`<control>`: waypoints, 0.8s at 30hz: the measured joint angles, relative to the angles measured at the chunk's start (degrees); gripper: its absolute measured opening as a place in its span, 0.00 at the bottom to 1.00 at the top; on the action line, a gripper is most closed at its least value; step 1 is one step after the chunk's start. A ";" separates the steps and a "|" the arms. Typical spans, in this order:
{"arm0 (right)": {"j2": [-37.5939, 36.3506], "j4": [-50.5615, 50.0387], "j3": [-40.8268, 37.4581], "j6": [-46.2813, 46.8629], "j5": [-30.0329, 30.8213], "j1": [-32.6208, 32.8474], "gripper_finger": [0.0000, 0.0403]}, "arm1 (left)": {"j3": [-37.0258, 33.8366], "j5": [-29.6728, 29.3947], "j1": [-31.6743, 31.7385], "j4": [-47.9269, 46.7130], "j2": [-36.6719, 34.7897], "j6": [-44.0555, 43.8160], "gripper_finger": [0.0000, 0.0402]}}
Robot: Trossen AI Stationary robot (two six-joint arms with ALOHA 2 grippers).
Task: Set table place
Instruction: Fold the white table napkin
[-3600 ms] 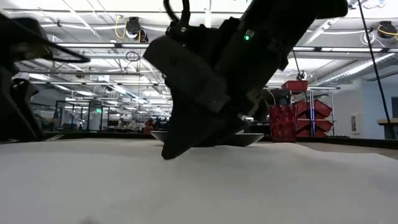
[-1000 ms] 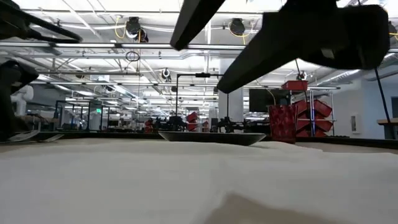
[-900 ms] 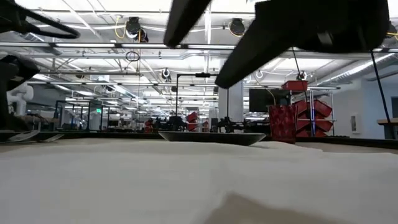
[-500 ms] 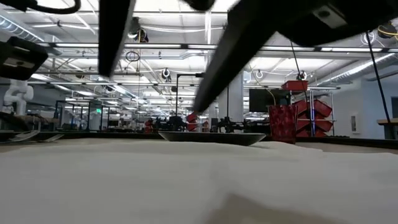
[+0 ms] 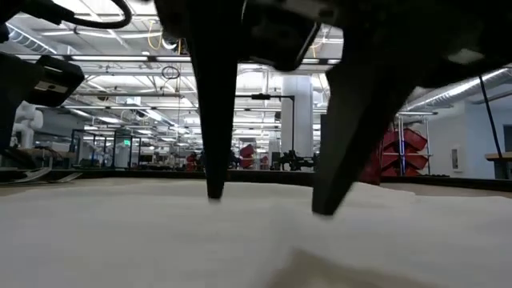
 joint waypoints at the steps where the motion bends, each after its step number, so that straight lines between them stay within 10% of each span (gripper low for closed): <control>1: 0.48 0.01 0.00 0.44 -0.26 0.12 0.42 | 0.00 0.00 0.00 0.19 0.00 0.02 0.32; 11: 1.70 -0.49 0.07 0.72 -1.80 0.36 0.38 | 0.00 -0.02 0.13 0.30 0.02 -0.19 0.32; 24: 1.81 -0.73 0.02 2.81 -1.64 0.38 0.02 | 0.00 -0.31 0.13 0.24 0.04 -0.24 0.32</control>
